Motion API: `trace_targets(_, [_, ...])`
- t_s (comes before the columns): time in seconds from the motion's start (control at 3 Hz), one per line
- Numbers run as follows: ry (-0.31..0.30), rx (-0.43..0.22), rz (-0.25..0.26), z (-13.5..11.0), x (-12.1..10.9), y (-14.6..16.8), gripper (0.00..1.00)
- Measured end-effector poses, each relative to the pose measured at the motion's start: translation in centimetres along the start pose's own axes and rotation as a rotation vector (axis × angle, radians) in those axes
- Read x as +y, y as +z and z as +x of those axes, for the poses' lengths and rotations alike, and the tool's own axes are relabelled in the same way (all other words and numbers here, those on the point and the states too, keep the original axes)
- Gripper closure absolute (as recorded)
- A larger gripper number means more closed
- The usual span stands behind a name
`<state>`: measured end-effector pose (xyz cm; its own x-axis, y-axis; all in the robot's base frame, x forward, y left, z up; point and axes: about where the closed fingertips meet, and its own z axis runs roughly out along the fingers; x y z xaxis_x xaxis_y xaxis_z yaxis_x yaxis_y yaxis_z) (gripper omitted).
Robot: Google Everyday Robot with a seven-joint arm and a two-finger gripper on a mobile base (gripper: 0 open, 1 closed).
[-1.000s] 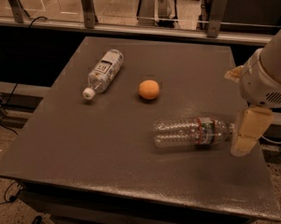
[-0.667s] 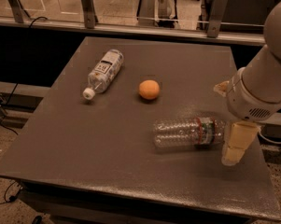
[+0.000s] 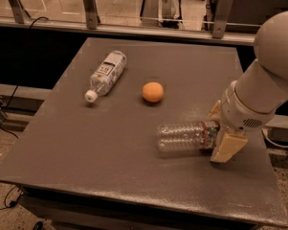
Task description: Pick water bottle
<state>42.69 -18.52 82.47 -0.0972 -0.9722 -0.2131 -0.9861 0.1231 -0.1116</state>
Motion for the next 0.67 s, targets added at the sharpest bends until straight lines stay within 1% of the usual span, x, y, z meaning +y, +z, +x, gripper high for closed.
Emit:
trace_targets(0.33, [0.005,-0.012,-0.019,-0.06,0.04,-0.07,0.65])
trace_targets(0.67, [0.005,-0.012,-0.02,-0.07,0.03,-0.16,0.89])
